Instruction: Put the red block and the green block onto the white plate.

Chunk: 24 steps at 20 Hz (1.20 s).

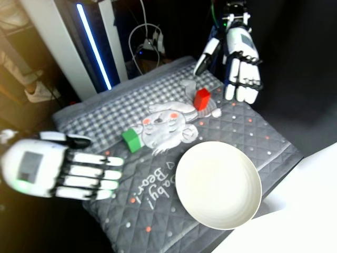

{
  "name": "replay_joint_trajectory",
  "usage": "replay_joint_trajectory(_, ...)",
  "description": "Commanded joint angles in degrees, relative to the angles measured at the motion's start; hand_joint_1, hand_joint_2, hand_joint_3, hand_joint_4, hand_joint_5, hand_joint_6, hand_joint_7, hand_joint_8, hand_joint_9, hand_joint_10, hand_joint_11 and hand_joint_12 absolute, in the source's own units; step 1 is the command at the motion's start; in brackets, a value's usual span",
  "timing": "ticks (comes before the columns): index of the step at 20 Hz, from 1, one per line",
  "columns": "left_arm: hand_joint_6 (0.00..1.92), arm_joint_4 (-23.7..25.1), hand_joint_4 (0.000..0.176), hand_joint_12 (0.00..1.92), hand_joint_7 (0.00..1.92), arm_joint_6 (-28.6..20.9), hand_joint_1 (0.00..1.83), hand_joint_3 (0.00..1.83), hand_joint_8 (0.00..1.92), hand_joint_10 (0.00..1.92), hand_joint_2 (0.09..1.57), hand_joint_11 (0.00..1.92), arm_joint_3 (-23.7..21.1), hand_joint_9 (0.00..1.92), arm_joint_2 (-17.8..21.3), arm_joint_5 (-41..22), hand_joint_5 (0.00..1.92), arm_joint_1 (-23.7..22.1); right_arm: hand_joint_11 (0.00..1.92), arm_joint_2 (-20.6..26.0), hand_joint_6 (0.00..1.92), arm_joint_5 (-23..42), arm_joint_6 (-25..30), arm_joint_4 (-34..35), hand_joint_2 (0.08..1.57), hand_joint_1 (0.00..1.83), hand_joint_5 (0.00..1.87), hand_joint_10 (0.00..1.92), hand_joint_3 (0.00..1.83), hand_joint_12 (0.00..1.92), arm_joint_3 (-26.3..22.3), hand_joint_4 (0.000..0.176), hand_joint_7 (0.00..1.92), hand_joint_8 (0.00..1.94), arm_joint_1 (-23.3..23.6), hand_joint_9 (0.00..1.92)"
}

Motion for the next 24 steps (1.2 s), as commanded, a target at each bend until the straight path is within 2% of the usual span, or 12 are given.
replay_joint_trajectory(1, 0.00, -0.68, 0.032, 0.28, 0.19, -0.58, 0.75, 0.00, 0.01, 0.01, 0.89, 0.00, 0.37, 0.08, 0.62, -5.19, 0.35, -0.25, 0.02, -0.67, 0.00, 2.64, 0.45, -2.26, 0.97, 0.77, 0.30, 0.00, 0.00, 0.60, 0.27, 0.169, 0.27, 0.00, 1.87, 0.25)
replay_joint_trajectory(2, 0.00, -0.13, 0.077, 0.50, 0.22, -0.57, 0.72, 0.00, 0.01, 0.01, 0.87, 0.00, 0.52, 0.18, 0.45, -4.52, 0.32, -0.62, 0.00, -1.02, 0.00, 2.35, 0.45, -3.22, 0.95, 0.79, 0.29, 0.00, 0.00, 0.49, 0.38, 0.166, 0.26, 0.00, 2.70, 0.20)
replay_joint_trajectory(3, 0.00, 0.73, 0.090, 0.55, 0.21, -0.57, 0.71, 0.00, 0.00, 0.00, 0.87, 0.00, 0.90, 0.17, -0.25, -3.48, 0.32, -1.50, 0.00, -1.34, 0.00, 2.17, 0.46, -4.01, 0.94, 0.81, 0.30, 0.00, 0.00, 0.43, 0.46, 0.168, 0.27, 0.00, 3.26, 0.18)
replay_joint_trajectory(5, 0.00, 2.45, 0.047, 0.41, 0.15, -0.69, 0.71, 0.00, 0.00, 0.00, 0.85, 0.00, 1.56, 0.08, -1.39, -1.21, 0.29, -2.69, 0.00, -2.28, 0.00, 1.78, 0.49, -4.72, 0.92, 0.90, 0.31, 0.00, 0.00, 0.35, 0.89, 0.163, 0.28, 0.00, 3.56, 0.19)
replay_joint_trajectory(7, 0.00, 3.62, 0.045, 0.04, 0.04, -1.18, 0.74, 0.00, 0.01, 0.00, 0.86, 0.00, 1.78, 0.00, -1.76, 0.53, 0.25, -2.88, 0.02, -3.17, 0.00, 0.49, 0.94, -5.18, 0.93, 0.89, 0.31, 0.01, 0.00, 0.35, 1.59, 0.151, 0.29, 0.01, 3.59, 0.22)
replay_joint_trajectory(9, 0.00, 4.72, 0.024, 0.04, 0.10, -1.72, 0.83, 0.00, 0.01, 0.01, 0.86, 0.06, 1.98, 0.05, -2.21, 2.10, 0.27, -2.91, 0.00, -3.84, 0.00, -0.84, 1.16, -5.42, 0.90, 0.83, 0.30, 0.00, 0.00, 0.48, 2.19, 0.154, 0.26, 0.00, 3.59, 0.21)
replay_joint_trajectory(11, 0.00, 6.02, 0.070, 0.14, 0.19, -2.73, 0.83, 0.00, 0.01, 0.02, 0.82, 0.24, 2.52, 0.19, -3.05, 3.58, 0.29, -2.98, 0.00, -4.37, 0.00, -1.88, 1.17, -5.43, 0.92, 0.81, 0.32, 0.00, 0.00, 0.57, 2.77, 0.163, 0.28, 0.00, 3.59, 0.22)
replay_joint_trajectory(13, 0.00, 7.25, 0.068, 0.37, 0.27, -3.83, 0.84, 0.00, 0.01, 0.00, 0.80, 0.22, 3.30, 0.30, -3.84, 5.12, 0.30, -3.07, 0.00, -4.70, 0.00, -2.78, 1.17, -5.41, 0.94, 0.79, 0.36, 0.01, 0.00, 0.64, 3.20, 0.159, 0.31, 0.00, 3.59, 0.25)
replay_joint_trajectory(17, 0.00, 7.72, 0.000, 0.69, 0.52, -3.91, 0.93, 0.00, 0.01, 0.02, 0.82, 0.18, 3.97, 0.47, -4.08, 6.65, 0.47, -3.22, 0.07, -5.53, 0.00, -3.20, 1.18, -5.13, 0.95, 0.85, 0.45, 0.02, 0.00, 0.90, 3.74, 0.105, 0.44, 0.01, 3.59, 0.42)
replay_joint_trajectory(22, 0.00, 7.30, 0.000, 0.98, 0.77, -3.91, 0.93, 0.00, 0.01, 0.04, 0.95, 0.20, 4.40, 0.70, -4.72, 6.93, 0.66, -3.32, 0.42, -5.94, 0.01, -3.39, 1.20, -4.81, 0.93, 1.04, 0.60, 0.02, 0.00, 0.84, 3.92, 0.032, 0.64, 0.01, 3.58, 0.64)
replay_joint_trajectory(23, 0.01, 7.13, 0.000, 1.09, 0.88, -3.91, 0.89, 0.00, 0.03, 0.07, 0.94, 0.27, 4.44, 0.80, -4.88, 6.93, 0.77, -3.31, 0.46, -5.96, 0.01, -3.39, 1.21, -4.66, 0.95, 1.08, 0.64, 0.02, 0.00, 0.84, 3.91, 0.000, 0.66, 0.01, 3.58, 0.68)
replay_joint_trajectory(24, 0.01, 6.98, 0.000, 1.18, 0.94, -3.91, 0.87, 0.00, 0.03, 0.09, 0.94, 0.29, 4.45, 0.85, -4.99, 6.92, 0.83, -3.29, 0.50, -5.98, 0.00, -3.39, 1.22, -4.56, 0.94, 1.10, 0.68, 0.02, 0.00, 0.83, 3.91, 0.000, 0.70, 0.00, 3.58, 0.73)
